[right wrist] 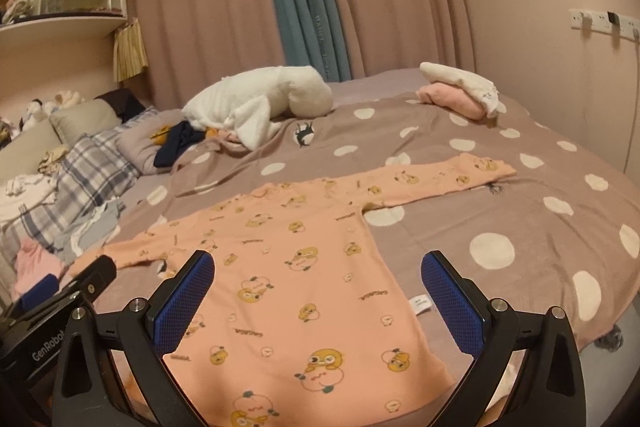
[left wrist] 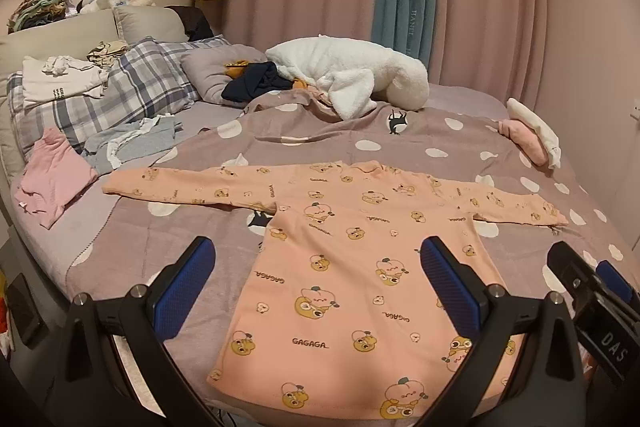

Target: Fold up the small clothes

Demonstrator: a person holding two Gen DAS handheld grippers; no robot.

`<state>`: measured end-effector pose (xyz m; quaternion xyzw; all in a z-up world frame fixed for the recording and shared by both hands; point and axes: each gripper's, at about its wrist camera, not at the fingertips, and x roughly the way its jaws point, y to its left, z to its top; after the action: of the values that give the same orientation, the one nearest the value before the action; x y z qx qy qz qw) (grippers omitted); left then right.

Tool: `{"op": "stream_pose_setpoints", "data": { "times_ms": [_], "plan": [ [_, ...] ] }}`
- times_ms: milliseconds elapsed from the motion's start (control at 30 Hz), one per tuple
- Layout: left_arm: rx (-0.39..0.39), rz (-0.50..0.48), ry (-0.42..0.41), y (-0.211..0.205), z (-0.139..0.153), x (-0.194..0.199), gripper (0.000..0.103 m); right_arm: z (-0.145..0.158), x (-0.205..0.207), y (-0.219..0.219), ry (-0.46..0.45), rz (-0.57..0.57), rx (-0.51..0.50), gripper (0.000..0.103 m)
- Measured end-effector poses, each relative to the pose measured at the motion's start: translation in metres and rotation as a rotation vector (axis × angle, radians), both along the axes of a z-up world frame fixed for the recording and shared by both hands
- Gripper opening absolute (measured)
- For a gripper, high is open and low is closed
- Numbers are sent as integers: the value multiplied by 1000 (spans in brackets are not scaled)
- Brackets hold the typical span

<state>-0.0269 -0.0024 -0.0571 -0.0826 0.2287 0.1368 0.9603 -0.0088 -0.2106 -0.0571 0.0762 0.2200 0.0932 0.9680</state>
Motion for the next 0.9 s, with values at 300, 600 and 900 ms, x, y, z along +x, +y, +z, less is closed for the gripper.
{"op": "stream_pose_setpoints", "data": {
  "times_ms": [300, 600, 900],
  "plan": [
    [0, 12, 33, -9, -13, 27, 103, -22, 24, -11, -12, -96, -108, 103],
    [-57, -48, 32, -13, -25, 40, 103, -36, 38, -32, -19, -115, -98, 103],
    [-25, -53, 34, -8, -37, 54, 103, -33, 87, -164, 77, -201, 311, 103]
  ]
}}
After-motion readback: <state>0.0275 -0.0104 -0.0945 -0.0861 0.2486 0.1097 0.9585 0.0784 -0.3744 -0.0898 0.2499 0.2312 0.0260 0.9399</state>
